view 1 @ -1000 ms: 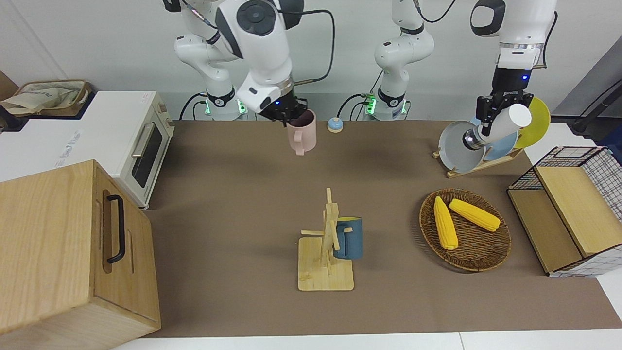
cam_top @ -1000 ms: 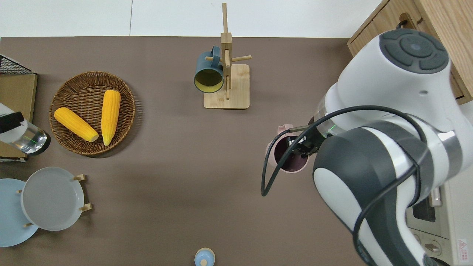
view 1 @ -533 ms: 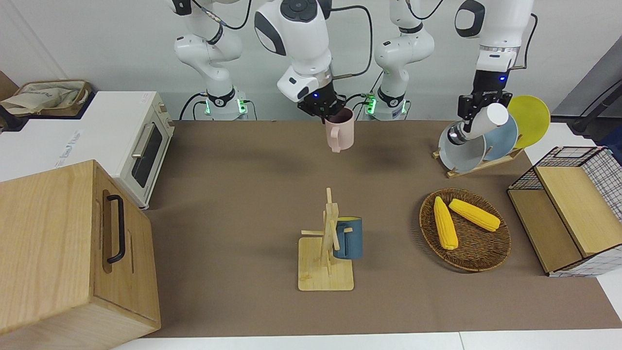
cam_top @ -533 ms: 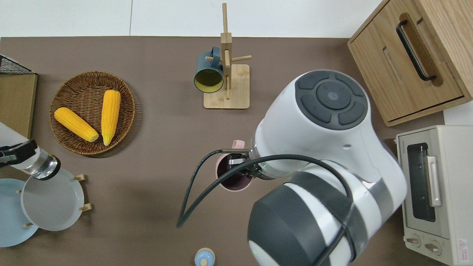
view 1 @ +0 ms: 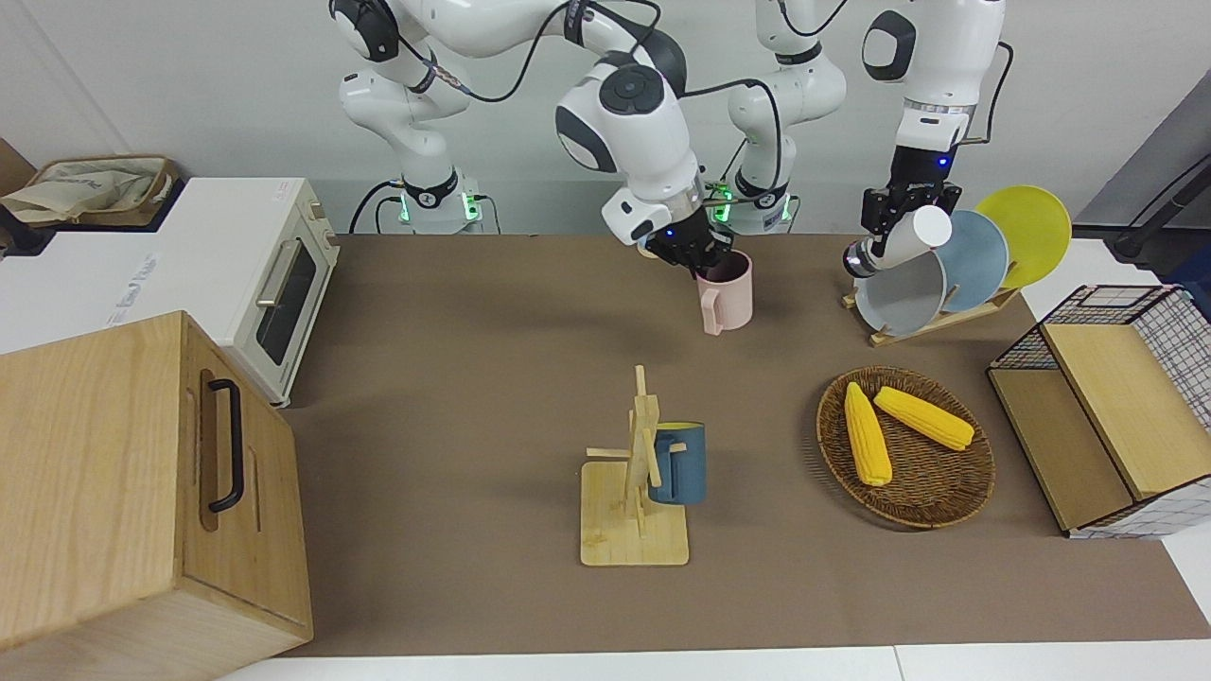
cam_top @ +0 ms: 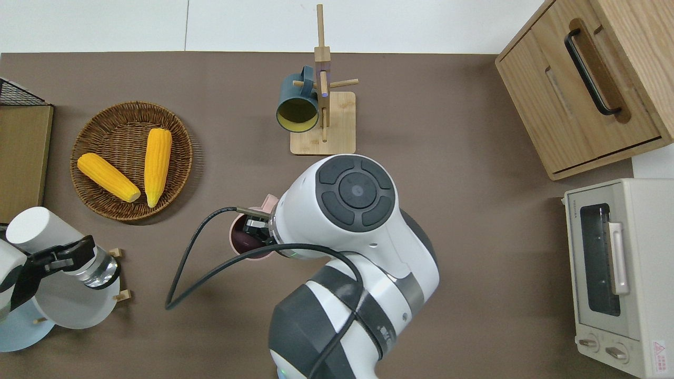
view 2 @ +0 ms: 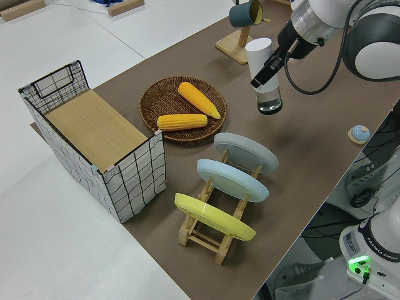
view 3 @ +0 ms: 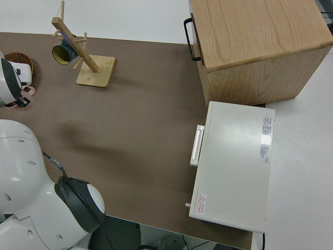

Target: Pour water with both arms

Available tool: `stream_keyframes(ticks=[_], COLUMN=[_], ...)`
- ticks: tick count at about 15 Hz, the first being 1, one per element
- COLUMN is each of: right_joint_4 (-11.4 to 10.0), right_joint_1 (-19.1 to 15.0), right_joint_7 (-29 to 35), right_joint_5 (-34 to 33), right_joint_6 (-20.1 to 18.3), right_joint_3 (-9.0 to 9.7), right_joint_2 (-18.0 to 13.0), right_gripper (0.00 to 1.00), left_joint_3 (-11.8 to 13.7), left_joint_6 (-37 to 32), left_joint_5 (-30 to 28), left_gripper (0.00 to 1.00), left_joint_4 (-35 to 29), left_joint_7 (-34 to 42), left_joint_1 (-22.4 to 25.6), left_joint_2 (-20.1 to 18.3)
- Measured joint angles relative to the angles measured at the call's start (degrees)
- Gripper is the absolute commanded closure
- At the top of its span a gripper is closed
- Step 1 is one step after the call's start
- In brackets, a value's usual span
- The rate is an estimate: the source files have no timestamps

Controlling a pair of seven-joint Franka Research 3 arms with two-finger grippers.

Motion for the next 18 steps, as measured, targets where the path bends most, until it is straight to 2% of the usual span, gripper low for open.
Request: stream_keyframes(ticks=[2, 5, 10, 14, 18], right_joint_4=[-0.1, 0.0, 0.2, 0.3, 0.5], right_joint_1=[1.6, 2.7, 3.7, 4.9, 6.1], right_joint_7=[2.1, 3.5, 4.2, 5.8, 6.1], right_joint_5=[-0.8, -2.0, -2.4, -6.1, -7.8], right_joint_6=[4.0, 7.4, 8.4, 12.0, 13.7], right_joint_3=[-0.06, -0.13, -0.09, 0.19, 0.45], right_joint_2=[2.9, 6.3, 9.5, 12.5, 15.1], right_gripper=[1.0, 1.0, 1.0, 1.0, 1.0], left_joint_3=[0.0, 0.0, 0.0, 0.0, 0.0], left_joint_6=[0.0, 0.1, 0.3, 0.3, 0.3], left_joint_5=[-0.1, -0.2, -0.3, -0.9, -1.0], left_gripper=[1.0, 1.0, 1.0, 1.0, 1.0], left_joint_4=[-0.8, -1.9, -3.1, -3.3, -3.3], left_joint_7=[0.0, 0.0, 0.0, 0.0, 0.0], left_joint_1=[-0.3, -0.7, -0.7, -0.7, -0.7], left_joint_2=[-0.2, -0.2, -0.3, -0.5, -0.7])
